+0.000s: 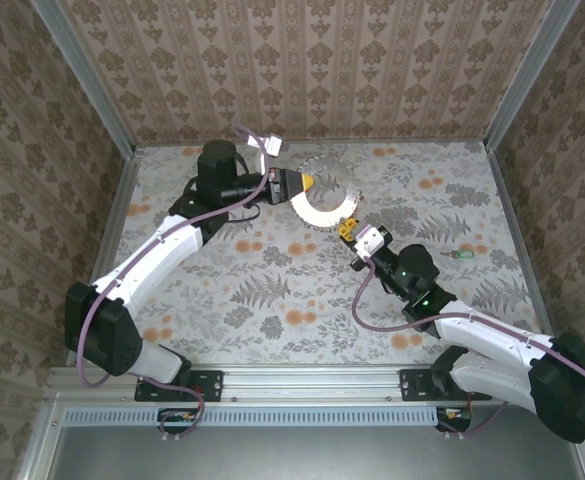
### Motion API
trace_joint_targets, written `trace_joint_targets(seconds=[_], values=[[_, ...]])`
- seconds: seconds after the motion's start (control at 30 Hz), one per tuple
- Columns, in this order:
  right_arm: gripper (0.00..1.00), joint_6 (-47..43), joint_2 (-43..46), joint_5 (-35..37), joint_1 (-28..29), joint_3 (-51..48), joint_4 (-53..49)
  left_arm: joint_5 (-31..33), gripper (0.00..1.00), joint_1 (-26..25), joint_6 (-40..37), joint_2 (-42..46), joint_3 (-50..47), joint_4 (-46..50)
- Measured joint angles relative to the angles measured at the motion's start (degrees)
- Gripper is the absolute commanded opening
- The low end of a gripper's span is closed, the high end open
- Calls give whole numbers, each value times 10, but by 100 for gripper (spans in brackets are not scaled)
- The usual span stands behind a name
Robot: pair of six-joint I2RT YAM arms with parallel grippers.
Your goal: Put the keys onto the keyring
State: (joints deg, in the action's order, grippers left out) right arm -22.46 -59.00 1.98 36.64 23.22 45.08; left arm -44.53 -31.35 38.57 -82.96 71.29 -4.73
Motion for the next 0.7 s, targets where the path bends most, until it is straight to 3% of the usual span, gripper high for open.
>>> trace_joint_targets(seconds=[0.7], values=[[0,82,5,10,-4,3,-10,47,0,3,78,21,-62,-50]])
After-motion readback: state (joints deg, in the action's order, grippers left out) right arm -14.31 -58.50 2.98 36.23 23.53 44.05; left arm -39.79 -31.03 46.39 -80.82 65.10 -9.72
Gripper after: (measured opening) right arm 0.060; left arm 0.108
